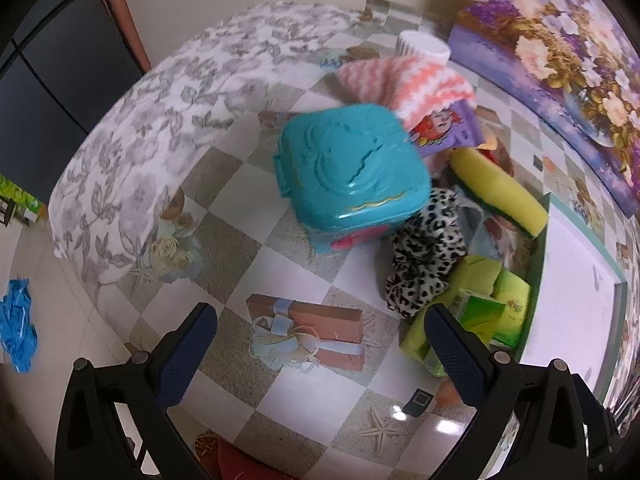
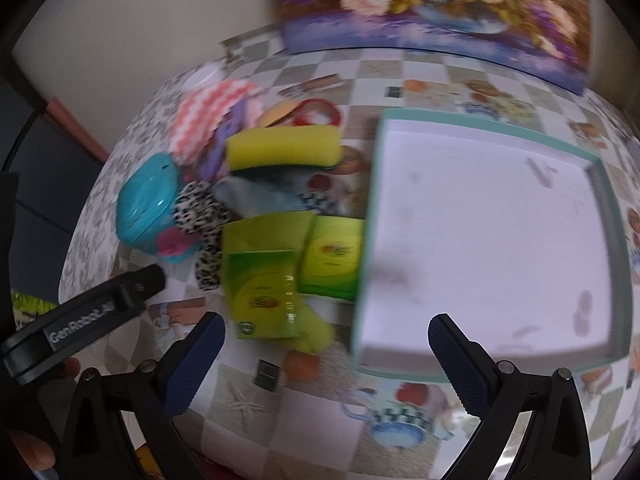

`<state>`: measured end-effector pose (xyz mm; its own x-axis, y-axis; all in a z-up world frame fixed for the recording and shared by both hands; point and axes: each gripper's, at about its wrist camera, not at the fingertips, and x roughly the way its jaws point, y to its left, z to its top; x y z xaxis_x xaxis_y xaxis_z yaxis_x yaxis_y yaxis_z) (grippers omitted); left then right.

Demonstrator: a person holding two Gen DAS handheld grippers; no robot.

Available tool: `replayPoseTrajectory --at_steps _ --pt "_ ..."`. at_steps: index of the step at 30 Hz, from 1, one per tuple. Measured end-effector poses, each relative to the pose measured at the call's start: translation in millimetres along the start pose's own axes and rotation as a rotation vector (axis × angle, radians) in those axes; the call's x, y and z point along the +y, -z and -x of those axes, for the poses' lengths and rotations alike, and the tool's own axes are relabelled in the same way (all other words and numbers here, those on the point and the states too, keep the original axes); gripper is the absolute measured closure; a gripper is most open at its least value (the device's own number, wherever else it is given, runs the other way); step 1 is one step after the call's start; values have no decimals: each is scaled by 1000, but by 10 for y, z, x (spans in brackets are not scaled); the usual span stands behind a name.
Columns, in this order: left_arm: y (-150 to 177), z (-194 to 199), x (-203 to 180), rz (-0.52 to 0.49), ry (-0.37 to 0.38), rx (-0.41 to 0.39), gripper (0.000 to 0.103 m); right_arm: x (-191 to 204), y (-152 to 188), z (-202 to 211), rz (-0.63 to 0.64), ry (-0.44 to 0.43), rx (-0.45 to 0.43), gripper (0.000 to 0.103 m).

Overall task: Organize soft objects
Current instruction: 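Reach the right gripper to the green tissue pack and grasp it, then lift the tissue pack with the right gripper while the left gripper grasps the leopard scrunchie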

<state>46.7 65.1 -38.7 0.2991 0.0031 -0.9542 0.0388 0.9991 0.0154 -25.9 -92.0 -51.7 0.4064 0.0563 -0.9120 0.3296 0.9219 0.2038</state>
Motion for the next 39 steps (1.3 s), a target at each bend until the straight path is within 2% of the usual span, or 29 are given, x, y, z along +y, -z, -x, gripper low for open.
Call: replayPoseTrajectory --at_steps 9,15,21,28,30,31,32,39 --pt "-127 -271 207 59 -16 54 0 274 -21 -303 63 -19 55 9" --pt "-162 -390 277 79 -15 85 0 328 -57 -531 55 -14 89 15" --pt "-189 -482 304 85 -18 106 0 356 -90 -584 62 21 64 16" --pt "-212 -593 322 122 -48 130 0 446 -87 -557 75 -5 64 28" --pt "-200 -627 309 135 -51 145 0 453 -82 -607 75 -16 84 40" --pt "-191 -653 312 144 -49 155 0 437 -70 -642 68 -26 96 49" --pt "-185 -669 311 149 -47 164 0 433 -68 -660 64 -29 103 52" --pt "-125 -611 267 159 -48 154 0 337 -84 -524 42 -64 78 53"
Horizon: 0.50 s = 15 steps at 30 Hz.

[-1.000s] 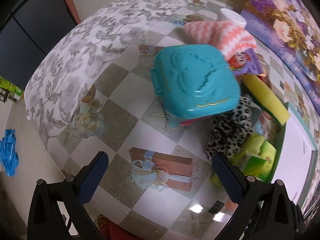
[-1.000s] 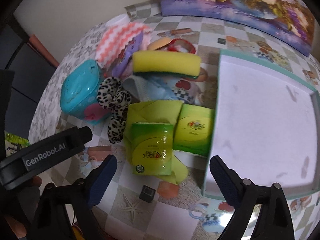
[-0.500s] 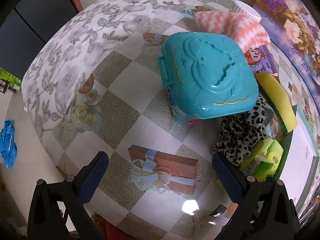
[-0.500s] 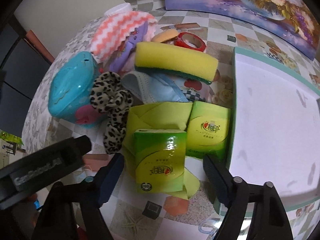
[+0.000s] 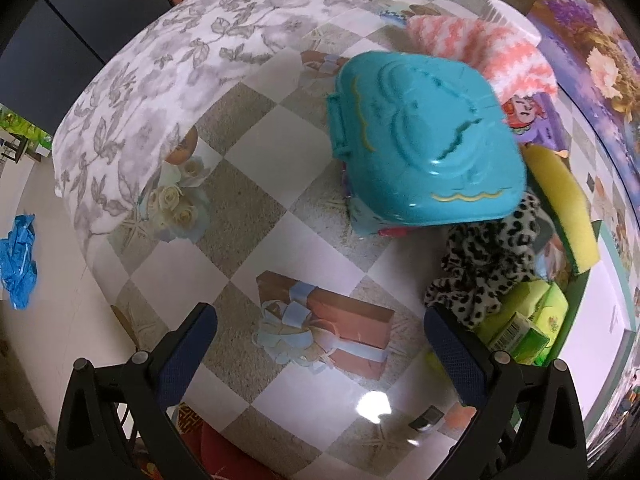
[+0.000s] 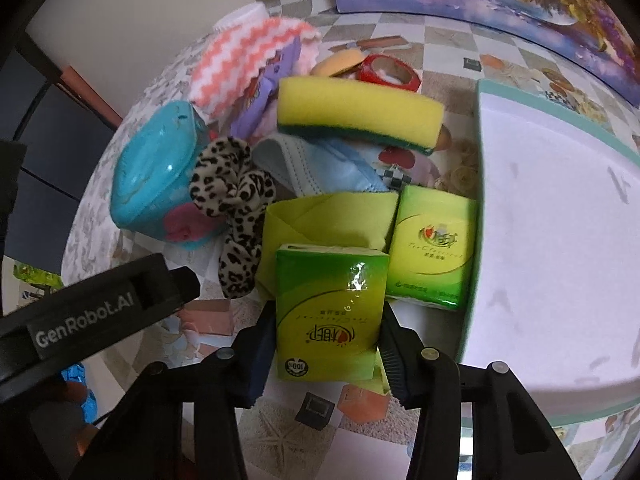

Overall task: Organize soft objects
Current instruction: 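Lift the tissue pack with the right gripper while the left gripper grasps the leopard scrunchie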

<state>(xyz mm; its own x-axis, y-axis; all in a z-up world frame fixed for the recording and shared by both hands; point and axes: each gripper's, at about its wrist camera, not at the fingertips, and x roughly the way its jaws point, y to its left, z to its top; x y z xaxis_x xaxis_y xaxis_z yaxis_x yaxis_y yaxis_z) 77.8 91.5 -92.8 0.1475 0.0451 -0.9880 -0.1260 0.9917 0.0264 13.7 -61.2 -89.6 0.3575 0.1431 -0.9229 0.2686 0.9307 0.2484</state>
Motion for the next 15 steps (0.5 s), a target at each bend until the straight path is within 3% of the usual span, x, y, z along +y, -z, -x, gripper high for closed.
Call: replayPoseTrajectory --at_steps 15 --pt "218 413 -600 -105 20 -66 4 -423 -34 565 -80 -16 -90 53"
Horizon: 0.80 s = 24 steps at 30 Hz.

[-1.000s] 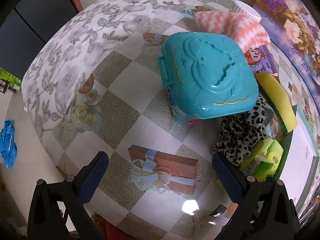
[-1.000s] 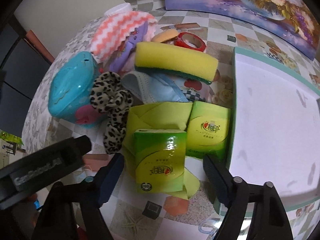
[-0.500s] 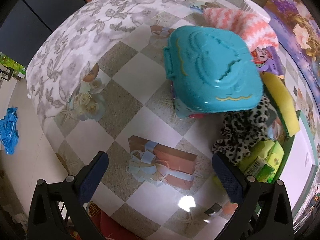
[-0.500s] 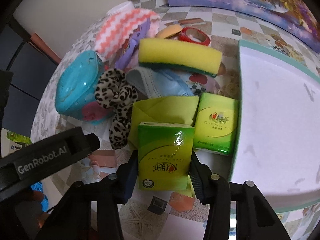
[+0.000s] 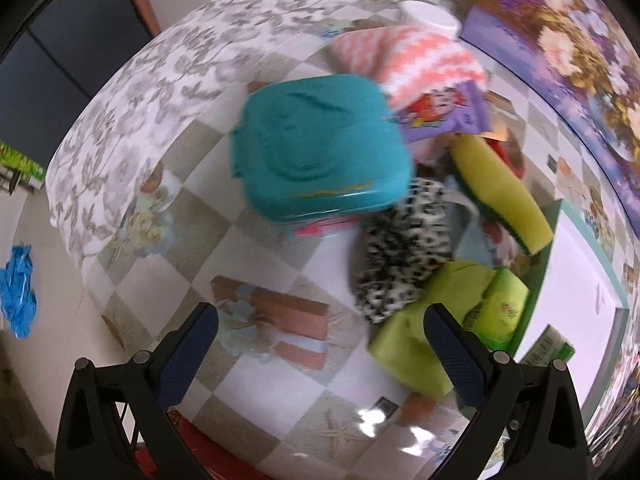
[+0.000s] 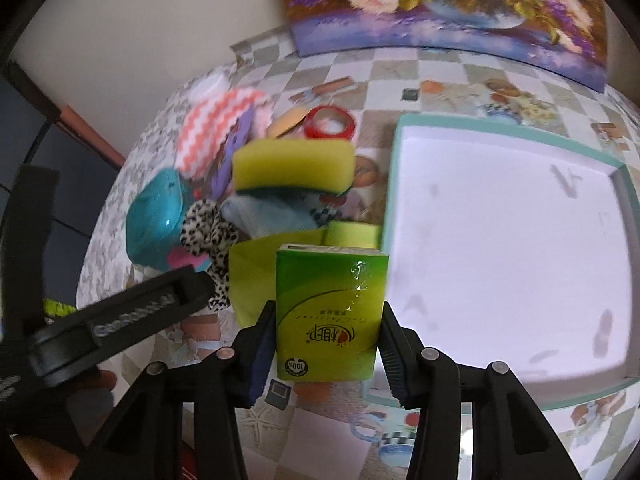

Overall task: Organize soft objects
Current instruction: 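Lift the tissue pack with the right gripper while the left gripper grasps the leopard scrunchie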

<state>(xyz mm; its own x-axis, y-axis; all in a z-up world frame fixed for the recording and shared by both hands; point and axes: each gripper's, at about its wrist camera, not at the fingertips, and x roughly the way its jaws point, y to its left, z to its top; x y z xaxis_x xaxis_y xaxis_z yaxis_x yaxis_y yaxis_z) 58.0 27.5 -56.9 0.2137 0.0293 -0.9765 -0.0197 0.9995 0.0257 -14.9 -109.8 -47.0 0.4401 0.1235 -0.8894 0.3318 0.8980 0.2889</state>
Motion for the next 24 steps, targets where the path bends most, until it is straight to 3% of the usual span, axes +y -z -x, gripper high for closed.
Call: replayPoseTrajectory --at_steps 5,9,11,21,24 --pt "-37 46 -119 -40 37 -36 24 -167 11 169 -25 -12 -30 53" --pt "-65 -4 -154 -60 56 -45 49 -174 -6 214 -27 -25 -43 53" --pt "-73 -46 -151 -63 76 -42 57 -156 -8 215 -21 -25 -45 53" --pt "-127 -269 -82 -88 125 -21 85 -155 6 180 -15 -10 -38 53" --pt "-123 -246 -65 -89 138 -27 88 -164 6 186 -21 -7 -40 53"
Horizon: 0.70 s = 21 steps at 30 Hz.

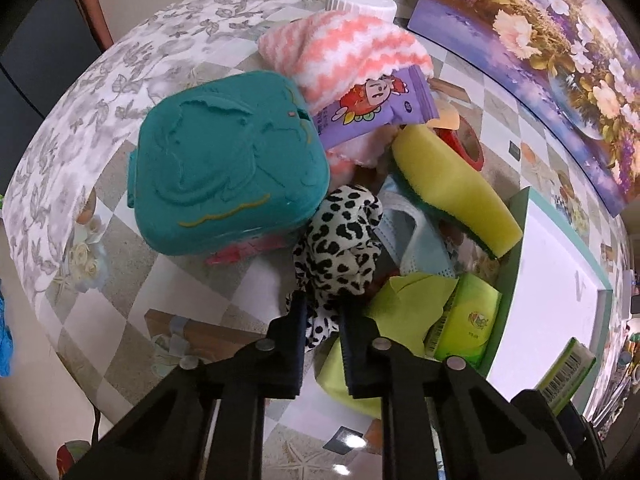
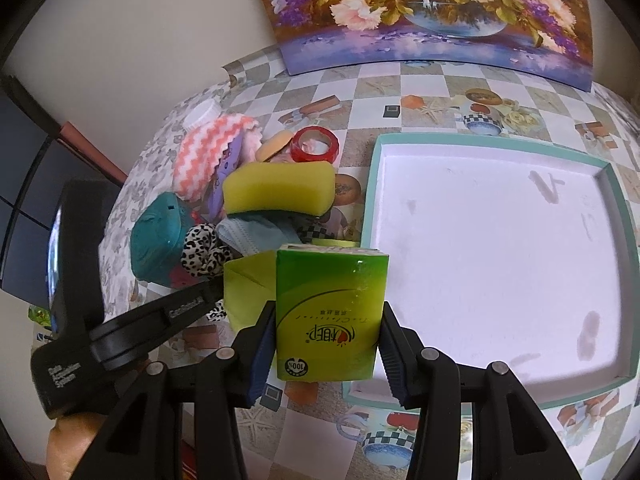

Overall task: Organize soft objects
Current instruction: 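Lift the tissue pack with the right gripper while the left gripper grasps the leopard scrunchie, then carry both items over the white tray and release them inside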

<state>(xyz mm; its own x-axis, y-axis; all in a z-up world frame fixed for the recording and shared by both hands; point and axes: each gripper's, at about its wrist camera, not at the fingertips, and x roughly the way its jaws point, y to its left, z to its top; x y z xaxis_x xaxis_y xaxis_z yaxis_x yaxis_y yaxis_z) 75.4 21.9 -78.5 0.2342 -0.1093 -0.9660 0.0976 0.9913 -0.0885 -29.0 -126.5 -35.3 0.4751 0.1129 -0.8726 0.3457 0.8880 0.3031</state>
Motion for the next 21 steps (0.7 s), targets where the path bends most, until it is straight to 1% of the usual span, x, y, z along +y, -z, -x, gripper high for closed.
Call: replayPoseTrajectory --at_steps 6,12,14,17,19,21 --pt "9 159 40 2 33 -35 90 -14 -7 34 -7 9 -10 53" --pt "50 448 70 -7 58 -128 91 -58 -15 101 -28 13 -31 53" --pt "37 554 46 -21 58 -176 91 -61 -20 141 -30 14 -45 53" --pt "44 708 -8 -36 78 -236 91 -77 -32 209 -36 6 -67 53" --pt "57 805 -54 -51 88 -273 91 -94 -43 251 -38 21 -80 53" --pt "67 886 -132 -78 103 -298 91 -124 -61 288 -42 59 -93 53"
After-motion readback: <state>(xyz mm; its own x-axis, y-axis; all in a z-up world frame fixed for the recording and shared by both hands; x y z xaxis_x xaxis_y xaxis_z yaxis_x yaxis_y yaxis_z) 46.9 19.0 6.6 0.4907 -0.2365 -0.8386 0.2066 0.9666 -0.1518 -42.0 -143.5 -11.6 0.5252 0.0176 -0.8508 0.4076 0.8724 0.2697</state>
